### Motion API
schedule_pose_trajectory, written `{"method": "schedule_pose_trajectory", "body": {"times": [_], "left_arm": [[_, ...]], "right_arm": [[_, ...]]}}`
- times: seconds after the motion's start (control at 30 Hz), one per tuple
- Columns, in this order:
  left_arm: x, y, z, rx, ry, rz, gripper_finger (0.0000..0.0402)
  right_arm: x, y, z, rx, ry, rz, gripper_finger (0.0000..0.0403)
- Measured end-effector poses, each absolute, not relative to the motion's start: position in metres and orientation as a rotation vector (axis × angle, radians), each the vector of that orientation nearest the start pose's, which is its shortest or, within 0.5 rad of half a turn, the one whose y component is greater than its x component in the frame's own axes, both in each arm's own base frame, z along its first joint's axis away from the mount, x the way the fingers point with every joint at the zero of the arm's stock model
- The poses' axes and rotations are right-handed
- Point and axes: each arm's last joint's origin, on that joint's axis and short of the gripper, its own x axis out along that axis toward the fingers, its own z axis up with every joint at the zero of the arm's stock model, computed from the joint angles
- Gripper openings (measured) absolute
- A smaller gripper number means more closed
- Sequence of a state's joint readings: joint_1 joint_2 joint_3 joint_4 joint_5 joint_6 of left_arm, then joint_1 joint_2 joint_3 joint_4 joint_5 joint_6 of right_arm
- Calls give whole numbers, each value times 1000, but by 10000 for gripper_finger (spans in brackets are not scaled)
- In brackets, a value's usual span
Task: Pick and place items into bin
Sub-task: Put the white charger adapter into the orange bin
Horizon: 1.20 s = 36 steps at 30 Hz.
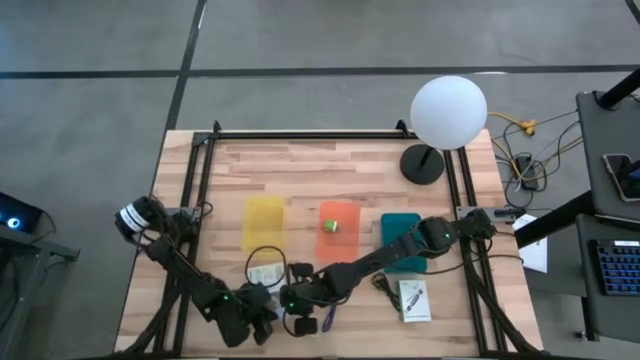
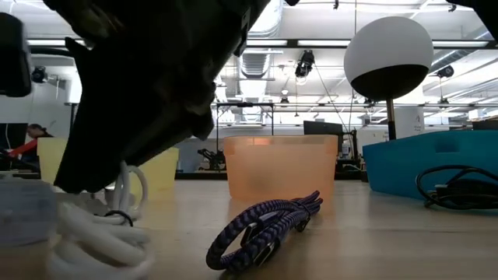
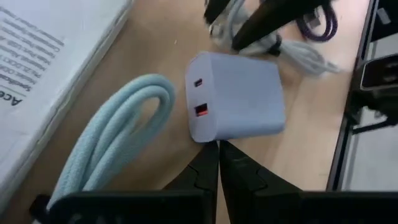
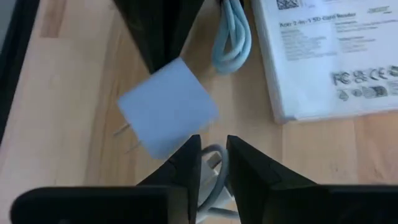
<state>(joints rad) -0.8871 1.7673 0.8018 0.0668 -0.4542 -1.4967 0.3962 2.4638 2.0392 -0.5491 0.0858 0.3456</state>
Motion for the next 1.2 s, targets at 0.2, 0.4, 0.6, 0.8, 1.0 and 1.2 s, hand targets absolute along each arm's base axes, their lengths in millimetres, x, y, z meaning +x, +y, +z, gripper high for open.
{"method": "schedule_pose_trajectory", "body": {"times": [0.2, 0.4, 0.6, 0.8, 1.0, 1.2], "left_arm": [[216, -236, 126, -853, 796, 187, 0], [216, -235, 127, -852, 781, 191, 0], [219, -239, 134, -803, 761, 155, 0], [219, -239, 135, -804, 765, 151, 0], [218, -238, 139, -808, 762, 146, 0], [212, -243, 139, -799, 773, 125, 0]], "right_arm": [[481, 204, 138, 66, 1039, 110, 90], [476, 207, 130, 71, 1053, 104, 102], [474, 207, 133, 57, 1068, 60, 102], [467, 206, 150, -72, 1114, -18, 103], [447, 209, 151, -167, 1223, -128, 127], [439, 226, 185, -277, 1064, -126, 165]]}}
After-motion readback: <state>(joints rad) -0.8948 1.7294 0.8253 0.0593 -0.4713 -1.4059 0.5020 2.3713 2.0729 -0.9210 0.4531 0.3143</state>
